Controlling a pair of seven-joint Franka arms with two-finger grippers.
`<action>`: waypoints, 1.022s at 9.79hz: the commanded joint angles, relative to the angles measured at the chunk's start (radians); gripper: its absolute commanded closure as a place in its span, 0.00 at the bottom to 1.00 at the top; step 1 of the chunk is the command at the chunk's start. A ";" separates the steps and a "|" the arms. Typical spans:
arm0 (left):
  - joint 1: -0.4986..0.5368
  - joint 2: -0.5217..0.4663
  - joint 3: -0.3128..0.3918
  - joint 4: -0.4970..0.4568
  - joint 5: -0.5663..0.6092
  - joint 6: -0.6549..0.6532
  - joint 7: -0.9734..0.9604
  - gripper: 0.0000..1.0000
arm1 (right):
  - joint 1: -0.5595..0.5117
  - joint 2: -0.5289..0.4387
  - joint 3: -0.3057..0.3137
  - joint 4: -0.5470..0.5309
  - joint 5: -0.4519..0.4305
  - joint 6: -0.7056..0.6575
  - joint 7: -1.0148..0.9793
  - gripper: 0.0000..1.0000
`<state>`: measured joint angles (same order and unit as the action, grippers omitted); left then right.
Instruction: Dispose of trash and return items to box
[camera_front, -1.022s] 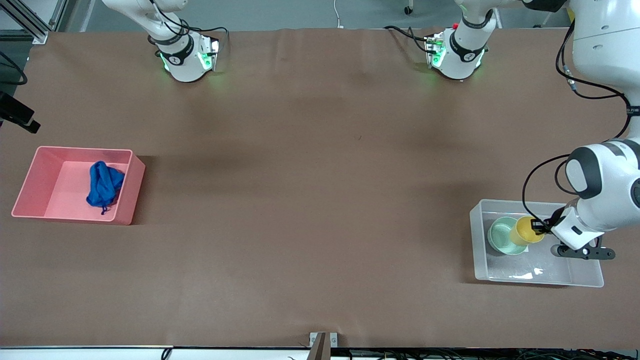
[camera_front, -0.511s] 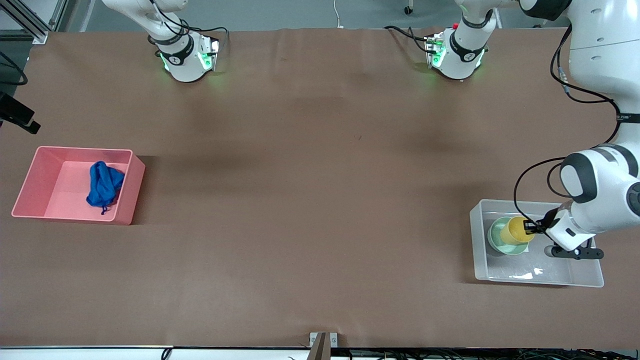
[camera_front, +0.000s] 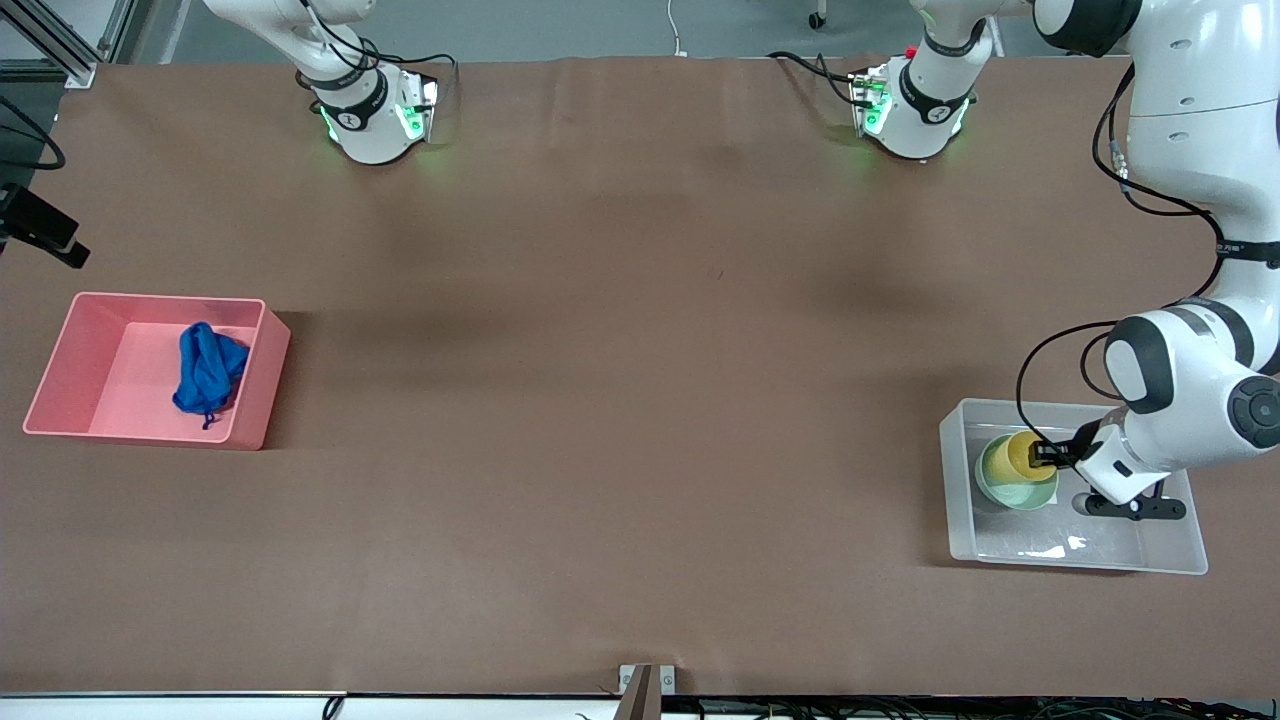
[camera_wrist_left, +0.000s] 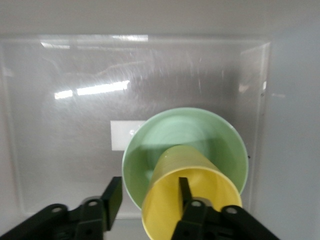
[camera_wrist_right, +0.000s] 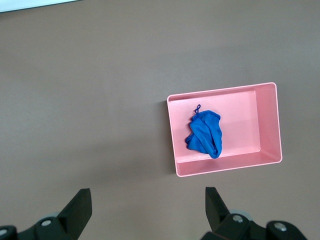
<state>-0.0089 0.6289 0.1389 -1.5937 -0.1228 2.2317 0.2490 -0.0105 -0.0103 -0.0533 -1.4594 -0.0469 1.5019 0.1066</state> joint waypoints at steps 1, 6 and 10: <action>-0.006 -0.139 -0.002 -0.035 -0.006 -0.029 -0.019 0.00 | 0.004 0.001 -0.002 0.007 -0.005 0.001 0.005 0.00; 0.004 -0.539 -0.128 -0.094 0.152 -0.390 -0.204 0.00 | 0.007 0.001 0.000 0.008 -0.008 0.001 0.005 0.00; 0.004 -0.725 -0.165 -0.086 0.150 -0.569 -0.246 0.00 | 0.004 0.001 -0.002 0.008 -0.013 0.004 0.005 0.00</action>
<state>-0.0118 -0.0603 -0.0130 -1.6277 0.0111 1.6680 0.0251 -0.0076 -0.0094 -0.0553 -1.4578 -0.0473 1.5038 0.1066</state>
